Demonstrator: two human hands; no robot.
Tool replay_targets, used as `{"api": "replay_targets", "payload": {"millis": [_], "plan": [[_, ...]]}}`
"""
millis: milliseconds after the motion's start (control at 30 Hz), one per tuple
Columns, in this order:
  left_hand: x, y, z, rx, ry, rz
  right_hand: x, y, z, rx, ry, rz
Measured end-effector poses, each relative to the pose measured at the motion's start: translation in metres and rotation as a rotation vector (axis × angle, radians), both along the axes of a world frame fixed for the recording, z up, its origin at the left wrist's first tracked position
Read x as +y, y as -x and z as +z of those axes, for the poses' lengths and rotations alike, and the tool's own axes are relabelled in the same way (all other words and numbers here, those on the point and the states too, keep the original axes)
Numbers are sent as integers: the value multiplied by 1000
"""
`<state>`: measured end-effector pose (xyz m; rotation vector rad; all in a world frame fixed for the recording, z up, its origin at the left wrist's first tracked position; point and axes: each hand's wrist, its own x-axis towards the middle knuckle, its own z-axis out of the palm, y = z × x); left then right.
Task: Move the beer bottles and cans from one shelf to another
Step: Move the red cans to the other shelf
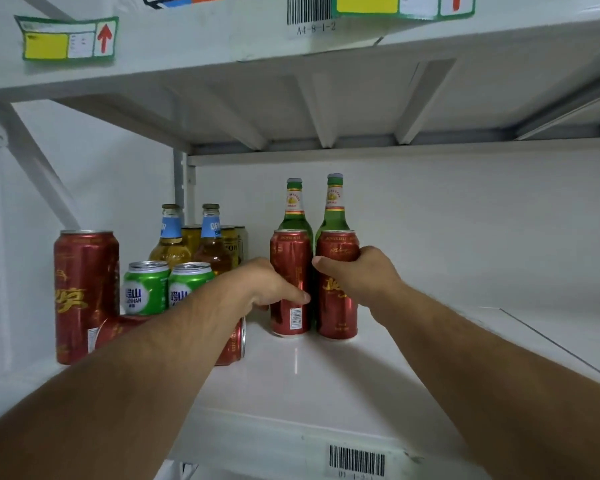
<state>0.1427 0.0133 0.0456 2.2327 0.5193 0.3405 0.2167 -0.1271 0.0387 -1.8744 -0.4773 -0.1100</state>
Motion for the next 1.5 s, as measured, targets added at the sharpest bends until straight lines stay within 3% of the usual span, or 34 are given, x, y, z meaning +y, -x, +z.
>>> {"api": "replay_targets", "payload": {"millis": [367, 767, 1133, 1500], "plan": [[-9, 11, 6, -187, 111, -80, -34, 8, 15, -108, -102, -112], [-62, 57, -3, -336, 172, -361, -116, 98, 28, -182, -132, -309], [-155, 86, -9, -343, 158, -545, -202, 165, 25, -179, -79, -501], [-288, 79, -12, -302, 170, -656, -329, 182, 33, -191, -88, -562]]}}
